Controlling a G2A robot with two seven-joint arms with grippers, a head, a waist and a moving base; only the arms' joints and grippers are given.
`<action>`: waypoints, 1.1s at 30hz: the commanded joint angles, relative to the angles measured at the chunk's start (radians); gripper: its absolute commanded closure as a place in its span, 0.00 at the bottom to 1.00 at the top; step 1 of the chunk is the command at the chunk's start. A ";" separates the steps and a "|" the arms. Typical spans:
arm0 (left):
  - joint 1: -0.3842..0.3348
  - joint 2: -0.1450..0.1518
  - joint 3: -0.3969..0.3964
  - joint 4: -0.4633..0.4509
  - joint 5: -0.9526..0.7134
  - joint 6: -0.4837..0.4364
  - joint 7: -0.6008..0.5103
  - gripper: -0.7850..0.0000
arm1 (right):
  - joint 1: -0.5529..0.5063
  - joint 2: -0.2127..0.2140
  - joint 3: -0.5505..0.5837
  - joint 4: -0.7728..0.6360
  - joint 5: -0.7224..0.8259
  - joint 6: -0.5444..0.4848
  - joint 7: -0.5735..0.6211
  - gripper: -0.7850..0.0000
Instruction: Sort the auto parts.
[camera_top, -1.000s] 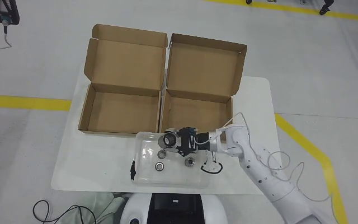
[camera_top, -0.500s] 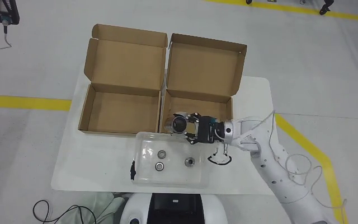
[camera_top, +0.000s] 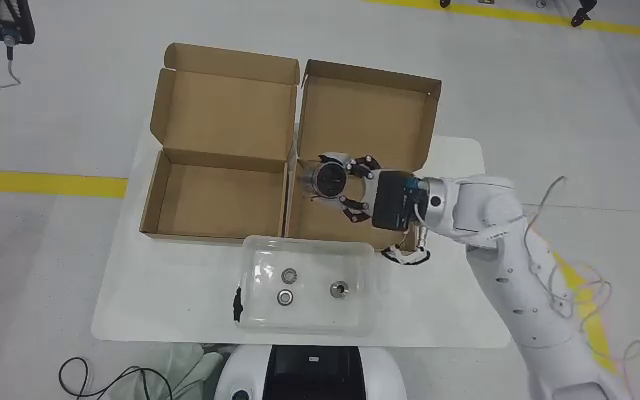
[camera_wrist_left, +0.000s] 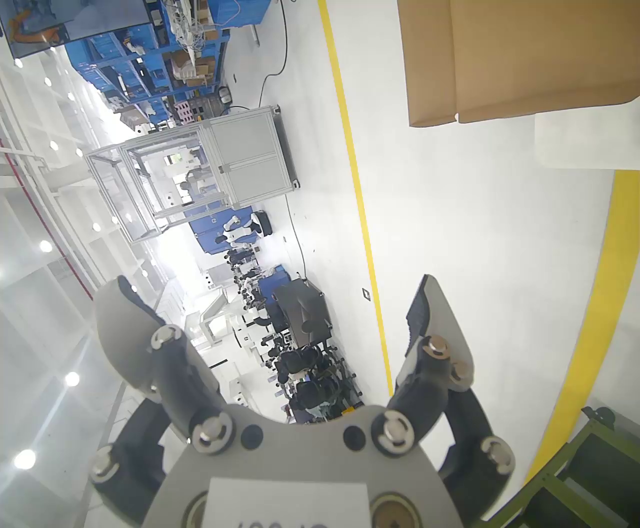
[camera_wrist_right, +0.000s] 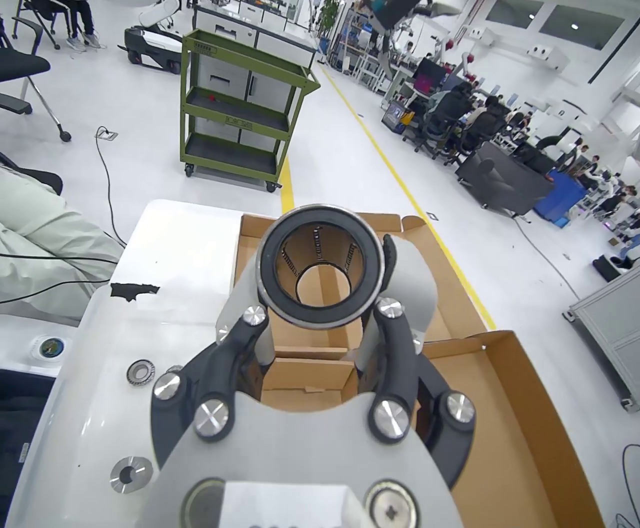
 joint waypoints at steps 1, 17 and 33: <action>0.000 0.000 0.000 0.000 0.000 0.000 0.000 0.00 | -0.007 0.001 0.008 -0.027 -0.020 0.015 -0.039 1.00; 0.000 0.000 0.000 0.000 0.000 0.000 0.000 0.00 | -0.074 0.008 0.021 0.010 -0.232 0.044 -0.476 1.00; 0.000 0.000 0.000 0.000 0.000 0.000 0.000 0.00 | -0.075 0.004 0.016 0.192 -0.262 0.085 -0.907 1.00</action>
